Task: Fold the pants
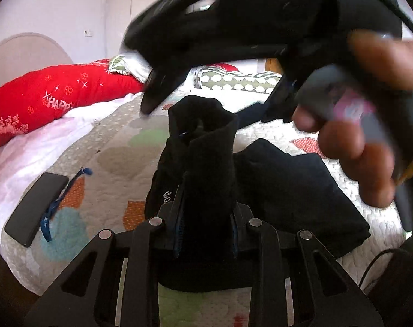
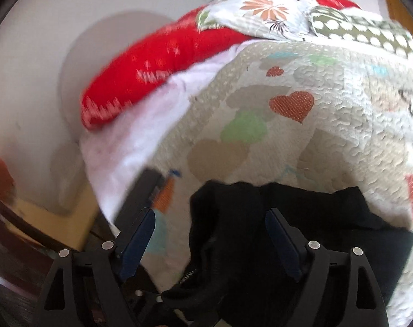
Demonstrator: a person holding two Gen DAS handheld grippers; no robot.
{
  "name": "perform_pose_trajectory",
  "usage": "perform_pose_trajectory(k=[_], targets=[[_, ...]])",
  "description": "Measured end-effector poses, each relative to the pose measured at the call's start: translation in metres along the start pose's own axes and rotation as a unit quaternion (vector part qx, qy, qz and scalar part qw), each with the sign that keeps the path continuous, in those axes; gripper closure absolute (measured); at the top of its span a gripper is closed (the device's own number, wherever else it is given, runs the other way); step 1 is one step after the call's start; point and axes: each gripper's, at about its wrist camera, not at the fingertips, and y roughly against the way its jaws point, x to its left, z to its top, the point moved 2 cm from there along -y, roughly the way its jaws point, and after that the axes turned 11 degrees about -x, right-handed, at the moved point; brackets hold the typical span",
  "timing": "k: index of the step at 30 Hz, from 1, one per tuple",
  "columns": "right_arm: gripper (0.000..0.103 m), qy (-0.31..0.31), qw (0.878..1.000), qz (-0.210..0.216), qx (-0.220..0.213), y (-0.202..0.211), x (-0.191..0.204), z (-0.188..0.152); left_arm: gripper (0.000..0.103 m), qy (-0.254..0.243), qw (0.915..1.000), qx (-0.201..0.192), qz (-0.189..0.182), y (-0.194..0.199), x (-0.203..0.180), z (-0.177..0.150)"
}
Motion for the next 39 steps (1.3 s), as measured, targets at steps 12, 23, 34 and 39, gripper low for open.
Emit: perform_pose_trajectory(k=[12,23,34,39], targets=[[0.086,0.035,0.994,-0.030,-0.104,0.075,-0.037,-0.013,0.078,0.051,0.9924,-0.007,-0.111,0.017,-0.025,0.037],[0.082,-0.097,0.976,-0.190,-0.036,0.088,-0.180,-0.083,0.074,0.031,0.9781,0.095,-0.182,0.005,-0.048,0.008],[0.062,-0.103,0.976,-0.168,-0.087,0.124,-0.164,-0.073,0.037,0.040,0.9936,0.078,-0.072,-0.040,0.001,0.025],[0.062,-0.100,0.981,-0.157,-0.061,0.105,-0.164,-0.087,0.037,0.036,0.9895,0.119,-0.073,-0.053,-0.008,0.004]])
